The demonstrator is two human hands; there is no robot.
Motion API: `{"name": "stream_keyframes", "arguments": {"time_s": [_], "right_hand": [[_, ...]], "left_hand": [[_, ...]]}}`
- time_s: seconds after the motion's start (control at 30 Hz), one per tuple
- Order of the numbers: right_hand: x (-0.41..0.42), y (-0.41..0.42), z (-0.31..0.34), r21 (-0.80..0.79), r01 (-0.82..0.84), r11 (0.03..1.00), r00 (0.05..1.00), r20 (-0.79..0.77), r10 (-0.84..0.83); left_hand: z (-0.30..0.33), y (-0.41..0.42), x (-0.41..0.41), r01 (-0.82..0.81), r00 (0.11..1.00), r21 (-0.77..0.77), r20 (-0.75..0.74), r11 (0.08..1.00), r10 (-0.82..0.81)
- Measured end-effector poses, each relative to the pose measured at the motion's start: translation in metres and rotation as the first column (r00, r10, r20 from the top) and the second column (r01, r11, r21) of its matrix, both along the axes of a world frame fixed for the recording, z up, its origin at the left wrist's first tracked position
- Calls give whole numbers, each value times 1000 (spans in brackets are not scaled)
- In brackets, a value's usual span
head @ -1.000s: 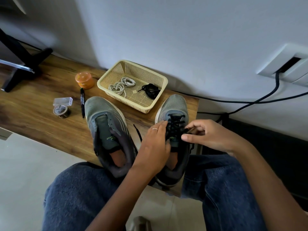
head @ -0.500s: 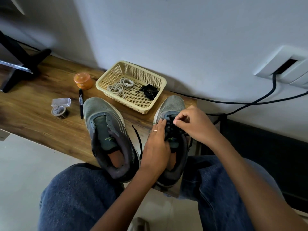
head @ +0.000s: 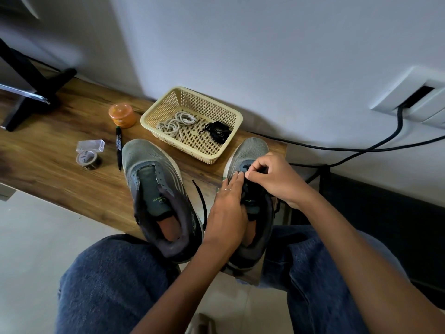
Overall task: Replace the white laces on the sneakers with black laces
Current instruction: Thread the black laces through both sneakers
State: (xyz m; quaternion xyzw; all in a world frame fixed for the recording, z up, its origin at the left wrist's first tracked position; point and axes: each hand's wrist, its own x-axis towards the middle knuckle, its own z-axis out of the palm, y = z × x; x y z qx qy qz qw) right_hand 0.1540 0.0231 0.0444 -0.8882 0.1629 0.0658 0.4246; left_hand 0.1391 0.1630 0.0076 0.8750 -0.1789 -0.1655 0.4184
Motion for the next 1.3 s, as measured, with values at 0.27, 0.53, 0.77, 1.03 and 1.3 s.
{"name": "stream_keyframes", "arguments": {"time_s": [0.27,0.53,0.77,1.03,1.3], "right_hand": [[-2,0,4,112,8,994,1000,4,-8],[-4,-27,16,117,224,968,963,129,-238],[-14,-34,19,132,38,991,998,-46,-32],[-19,-34,22,-15,-164,986,983,-91,162],[-22,-40,19,-7,-331,944,932,-155,326]], "left_hand": [[0,0,0,-4,1000,-5,1,1000,4],[-3,1,-2,-23,1000,5,14,1000,23],[-1,0,-3,-30,999,1,34,1000,30],[0,0,-3,-36,999,7,37,999,36],[-1,-2,-6,-56,997,20,50,998,55]]}}
